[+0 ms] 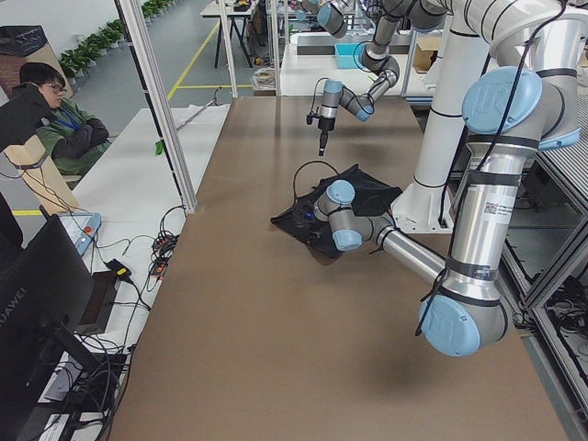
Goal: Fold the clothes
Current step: 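Move the left gripper to the shirt corner nearest it and grasp it, then pull the grasped corner away from the robot to straighten the shirt, then move the right gripper to the shirt's near corner and grasp it, then tug the grasped corner toward the robot to square the shirt, then release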
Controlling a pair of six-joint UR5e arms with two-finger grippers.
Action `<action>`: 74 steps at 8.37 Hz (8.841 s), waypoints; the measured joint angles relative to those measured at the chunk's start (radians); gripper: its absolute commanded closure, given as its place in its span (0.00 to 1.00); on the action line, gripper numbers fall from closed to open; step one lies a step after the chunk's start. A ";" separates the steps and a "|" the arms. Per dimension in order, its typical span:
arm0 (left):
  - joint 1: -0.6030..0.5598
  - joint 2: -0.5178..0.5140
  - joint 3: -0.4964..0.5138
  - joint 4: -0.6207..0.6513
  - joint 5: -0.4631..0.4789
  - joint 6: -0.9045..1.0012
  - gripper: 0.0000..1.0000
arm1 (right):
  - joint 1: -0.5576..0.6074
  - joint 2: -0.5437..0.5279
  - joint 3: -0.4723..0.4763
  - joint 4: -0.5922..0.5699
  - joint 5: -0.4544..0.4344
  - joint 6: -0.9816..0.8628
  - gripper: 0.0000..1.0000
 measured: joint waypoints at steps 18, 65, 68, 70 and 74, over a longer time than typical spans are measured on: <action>0.219 0.052 0.055 -0.138 0.157 -0.049 1.00 | 0.001 0.002 -0.001 -0.016 -0.083 -0.015 0.06; -0.116 -0.612 0.582 -0.005 0.170 0.151 0.00 | -0.663 0.073 0.041 -0.283 -0.778 -0.269 0.88; -0.115 -0.607 0.581 -0.005 0.170 0.151 0.00 | -0.665 0.069 0.050 -0.281 -0.785 -0.269 1.00; -0.114 -0.607 0.581 -0.005 0.170 0.152 0.00 | -0.658 0.059 0.072 -0.281 -0.786 -0.272 1.00; -0.115 -0.608 0.581 -0.004 0.170 0.154 0.00 | -0.569 0.028 0.100 -0.225 -0.699 -0.278 1.00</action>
